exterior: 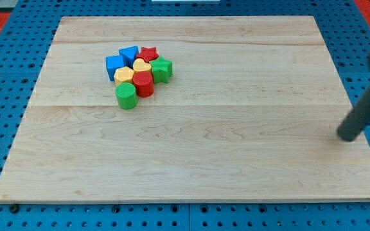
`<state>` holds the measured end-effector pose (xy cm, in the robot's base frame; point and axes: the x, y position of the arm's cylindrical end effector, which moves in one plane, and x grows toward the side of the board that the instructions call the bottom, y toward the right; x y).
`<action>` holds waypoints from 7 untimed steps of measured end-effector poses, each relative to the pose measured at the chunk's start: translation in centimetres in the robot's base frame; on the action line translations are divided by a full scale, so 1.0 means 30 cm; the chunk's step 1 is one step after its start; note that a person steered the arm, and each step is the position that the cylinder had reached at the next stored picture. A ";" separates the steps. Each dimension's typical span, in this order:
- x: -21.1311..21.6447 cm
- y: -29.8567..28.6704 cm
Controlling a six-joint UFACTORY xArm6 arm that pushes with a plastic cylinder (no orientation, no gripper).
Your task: Push both the circles to the bottom side of the green star
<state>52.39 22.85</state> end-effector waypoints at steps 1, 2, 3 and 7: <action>0.012 -0.355; -0.029 -0.652; -0.060 -0.661; -0.039 -0.772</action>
<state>51.22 -0.31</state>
